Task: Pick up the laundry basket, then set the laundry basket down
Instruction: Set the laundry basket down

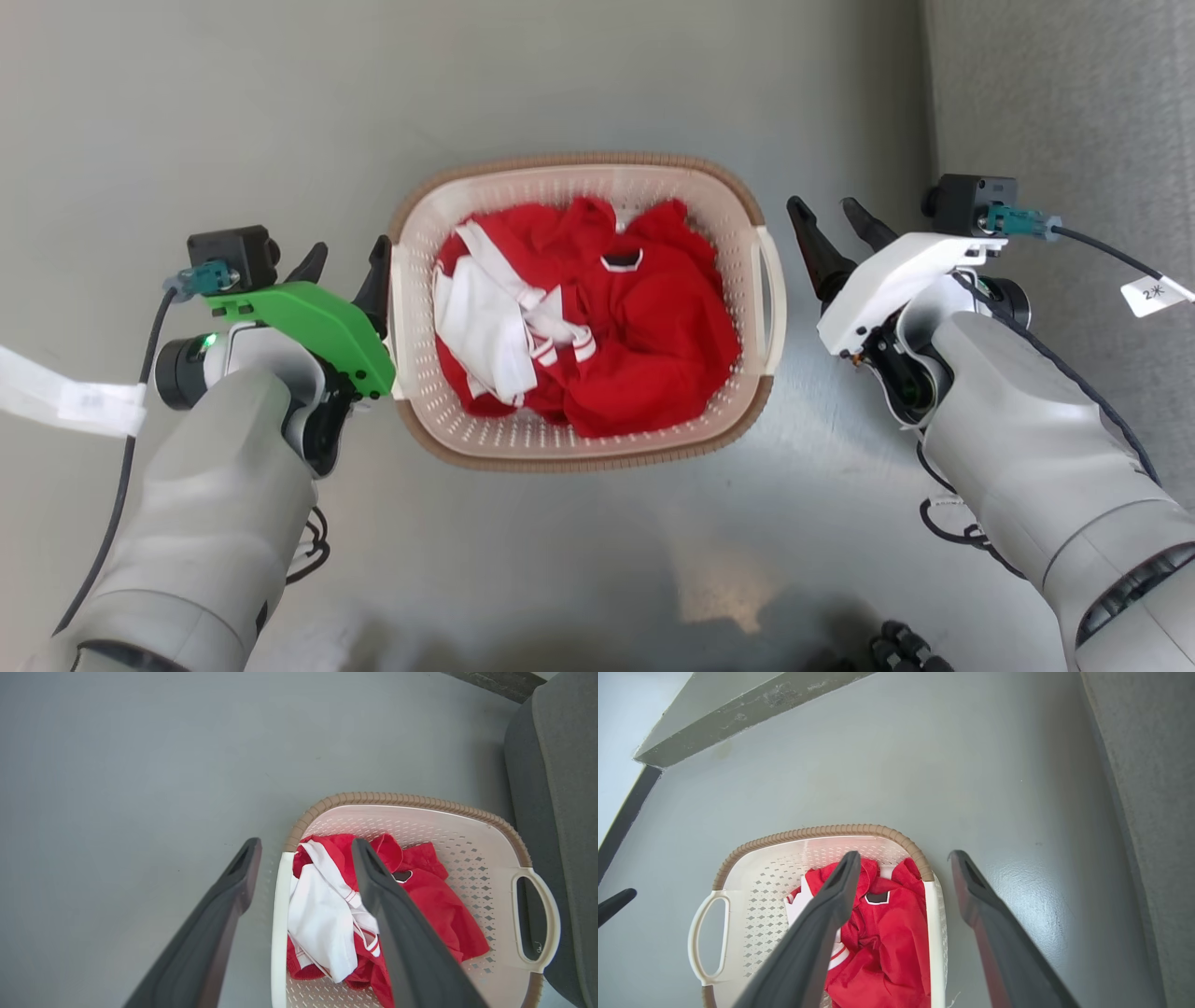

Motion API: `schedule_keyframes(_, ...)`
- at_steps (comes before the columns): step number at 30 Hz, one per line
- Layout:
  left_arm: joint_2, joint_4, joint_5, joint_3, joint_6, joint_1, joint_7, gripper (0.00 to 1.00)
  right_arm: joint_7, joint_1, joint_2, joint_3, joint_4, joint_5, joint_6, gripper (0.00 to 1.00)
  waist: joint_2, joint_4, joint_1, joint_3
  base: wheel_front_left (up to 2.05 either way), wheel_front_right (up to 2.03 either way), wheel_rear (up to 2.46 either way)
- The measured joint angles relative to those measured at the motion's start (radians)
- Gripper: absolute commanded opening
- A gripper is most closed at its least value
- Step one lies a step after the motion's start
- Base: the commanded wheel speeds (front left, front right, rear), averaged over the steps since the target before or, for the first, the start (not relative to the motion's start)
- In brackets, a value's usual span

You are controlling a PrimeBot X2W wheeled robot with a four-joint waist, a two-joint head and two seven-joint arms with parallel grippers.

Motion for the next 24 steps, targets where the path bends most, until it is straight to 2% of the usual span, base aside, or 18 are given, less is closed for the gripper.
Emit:
schedule_keyframes(12, 0.044, -0.087, 0.044, 0.071, 0.0, 0.064, 0.0, 1.0, 0.0, 0.063, -0.026, -0.041, -0.109, -0.061, 0.0, 1.0, 0.0, 0.006, -0.0001, -0.158, 0.0, 0.0, 0.0)
schedule_keyframes(24, 0.05, -0.222, 0.128, 0.176, 0.0, 0.174, 0.0, 1.0, 0.0, 0.173, -0.07, -0.116, -0.234, -0.154, 0.0, 1.0, 0.0, 0.019, -0.0001, -0.321, 0.0, 0.0, 0.0)
